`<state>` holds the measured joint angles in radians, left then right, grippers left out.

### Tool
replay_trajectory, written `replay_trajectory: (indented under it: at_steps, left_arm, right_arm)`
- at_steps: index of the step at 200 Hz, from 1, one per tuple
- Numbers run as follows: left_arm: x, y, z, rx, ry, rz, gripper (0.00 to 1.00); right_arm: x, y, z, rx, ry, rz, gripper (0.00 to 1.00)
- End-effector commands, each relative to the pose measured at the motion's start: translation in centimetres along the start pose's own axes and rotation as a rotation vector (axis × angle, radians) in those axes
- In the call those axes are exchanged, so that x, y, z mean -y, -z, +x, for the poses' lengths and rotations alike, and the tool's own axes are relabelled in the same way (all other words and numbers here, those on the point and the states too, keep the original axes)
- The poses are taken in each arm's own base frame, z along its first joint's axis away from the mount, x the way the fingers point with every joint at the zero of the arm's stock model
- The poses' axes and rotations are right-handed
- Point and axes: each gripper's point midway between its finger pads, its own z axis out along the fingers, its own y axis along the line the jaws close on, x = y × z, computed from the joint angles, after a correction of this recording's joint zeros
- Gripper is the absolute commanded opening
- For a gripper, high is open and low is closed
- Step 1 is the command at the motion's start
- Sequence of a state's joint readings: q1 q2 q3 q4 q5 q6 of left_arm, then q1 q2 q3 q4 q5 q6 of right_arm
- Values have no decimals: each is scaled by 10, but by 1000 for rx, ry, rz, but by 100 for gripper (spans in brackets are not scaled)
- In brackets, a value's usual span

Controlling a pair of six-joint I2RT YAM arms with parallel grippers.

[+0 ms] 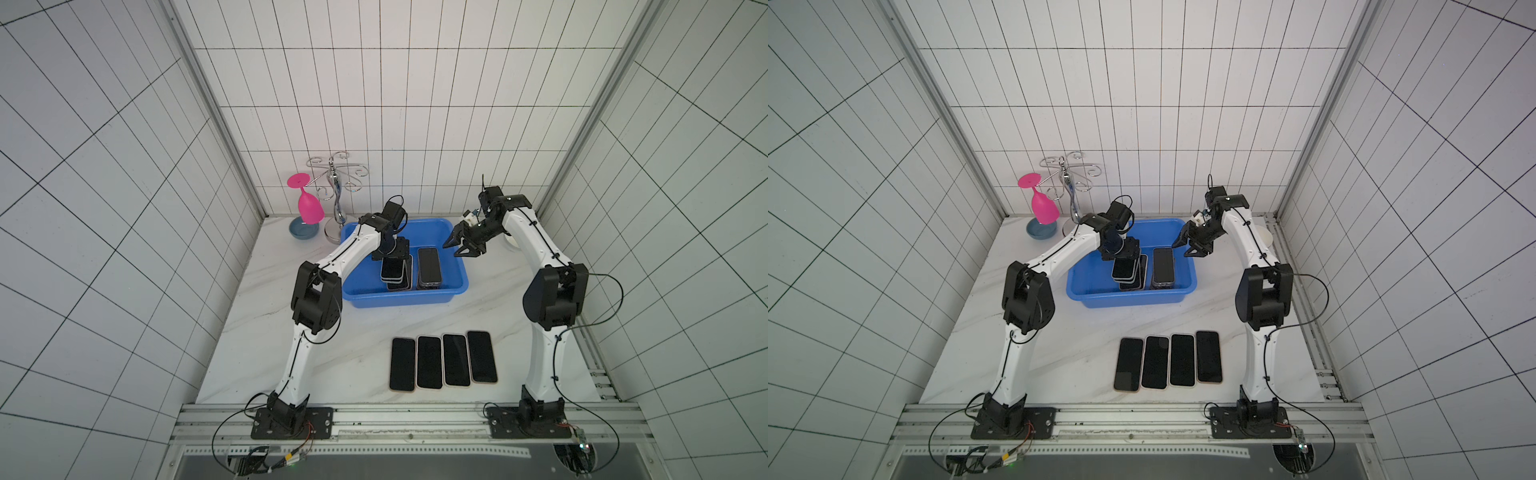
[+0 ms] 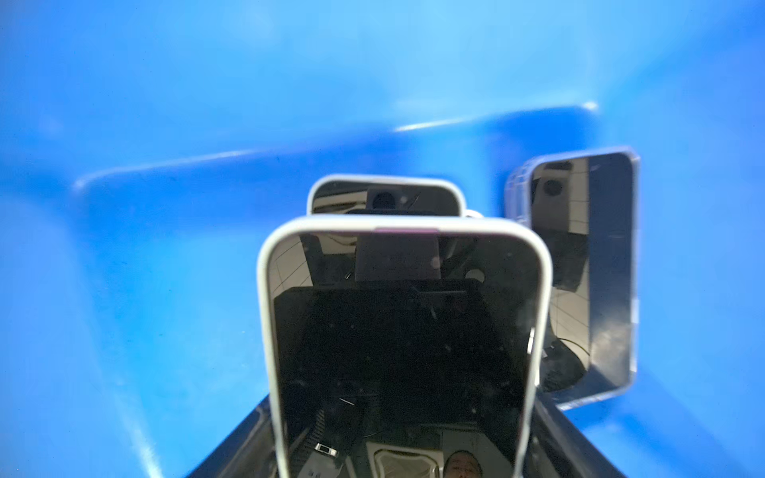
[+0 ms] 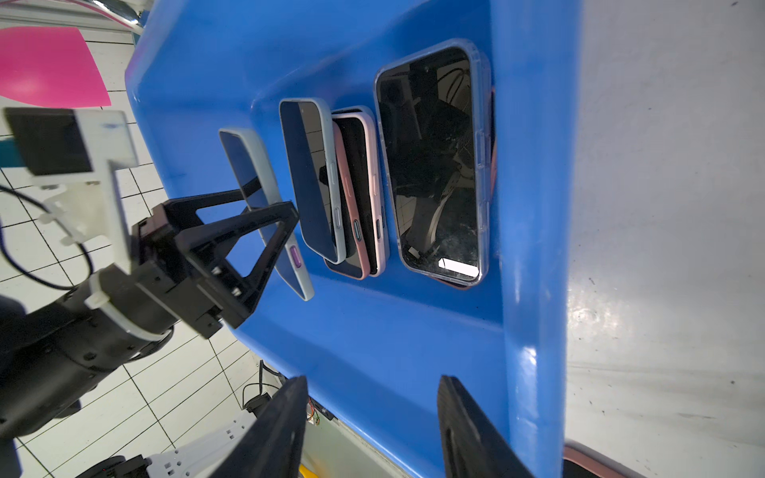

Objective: Take the phone out of the storage box
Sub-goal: Pick up the phone from the storage box.

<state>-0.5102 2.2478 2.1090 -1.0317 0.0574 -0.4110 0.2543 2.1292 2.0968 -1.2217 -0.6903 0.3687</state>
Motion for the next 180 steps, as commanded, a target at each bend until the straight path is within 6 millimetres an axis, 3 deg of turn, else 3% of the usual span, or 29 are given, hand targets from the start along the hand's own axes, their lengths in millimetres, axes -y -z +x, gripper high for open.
replay_trajectory:
  at_steps: [1,20,38,56,70,98,143,180]
  left_arm:
    - [11,38,-19,83,-26,56,70]
    - [28,55,-11,65,-74,148,69]
    - [50,71,3,45,-155,242,67]
    - [69,85,19,22,-224,322,64]
    - [77,89,29,5,-258,348,63]
    - [85,89,45,-28,-294,370,62]
    - [90,90,49,-25,-293,380,61]
    - [90,90,46,-12,-295,373,59]
  right_arm:
    - [-7,19,2,33,37,5,54]
    - [-17,29,-9,62,45,-40,54]
    - [-38,31,-19,57,60,-142,54]
    - [-68,24,-17,9,101,-243,54]
    - [-77,9,-11,-34,119,-237,54]
    - [-84,-16,5,-96,142,-227,54]
    - [-85,-42,40,-202,166,-208,51]
    - [-69,-52,72,-287,159,-151,48]
